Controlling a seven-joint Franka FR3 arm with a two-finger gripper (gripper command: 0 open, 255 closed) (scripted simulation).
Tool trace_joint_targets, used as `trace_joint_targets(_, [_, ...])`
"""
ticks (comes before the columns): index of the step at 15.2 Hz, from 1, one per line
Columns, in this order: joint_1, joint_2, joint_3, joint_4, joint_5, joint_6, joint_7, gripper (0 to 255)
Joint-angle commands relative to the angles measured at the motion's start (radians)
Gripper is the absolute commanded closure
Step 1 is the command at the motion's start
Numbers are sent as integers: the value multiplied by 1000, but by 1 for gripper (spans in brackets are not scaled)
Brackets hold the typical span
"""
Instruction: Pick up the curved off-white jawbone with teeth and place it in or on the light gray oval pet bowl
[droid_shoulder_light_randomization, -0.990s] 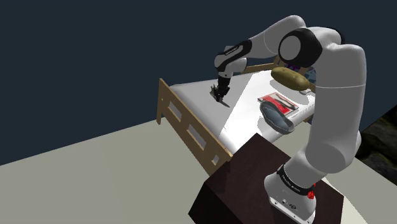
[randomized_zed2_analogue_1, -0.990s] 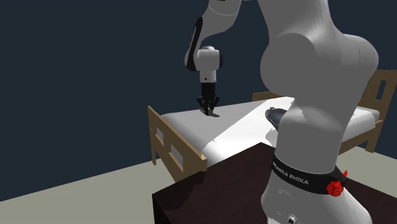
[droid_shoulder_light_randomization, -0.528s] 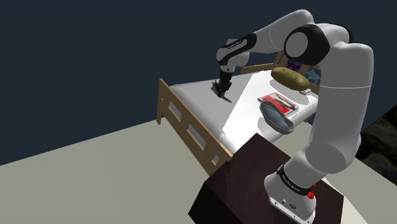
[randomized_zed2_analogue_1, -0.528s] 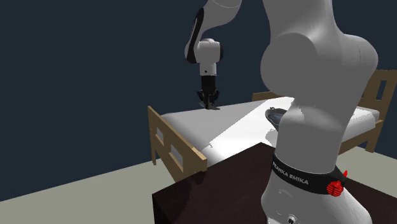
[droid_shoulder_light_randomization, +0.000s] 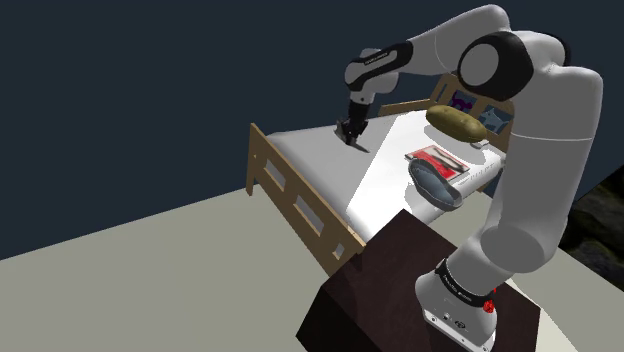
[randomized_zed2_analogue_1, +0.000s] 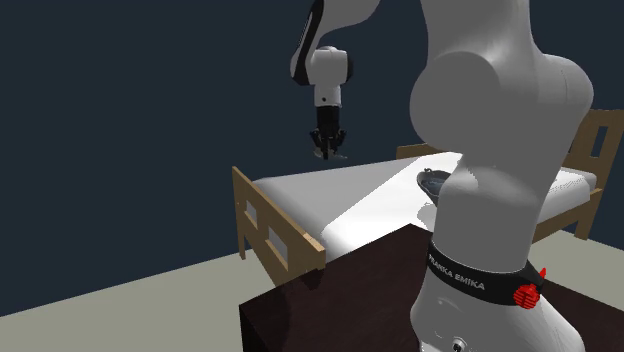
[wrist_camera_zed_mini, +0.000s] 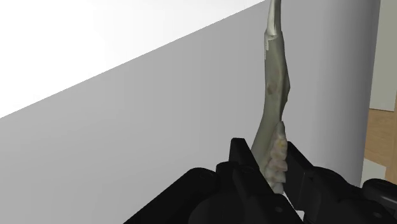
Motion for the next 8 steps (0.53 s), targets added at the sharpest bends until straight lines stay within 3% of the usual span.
trace_joint_targets(1, [2, -15, -2, 10, -5, -25, 4, 255])
trace_joint_targets(8, [6, -56, -9, 42, -20, -95, 14, 255])
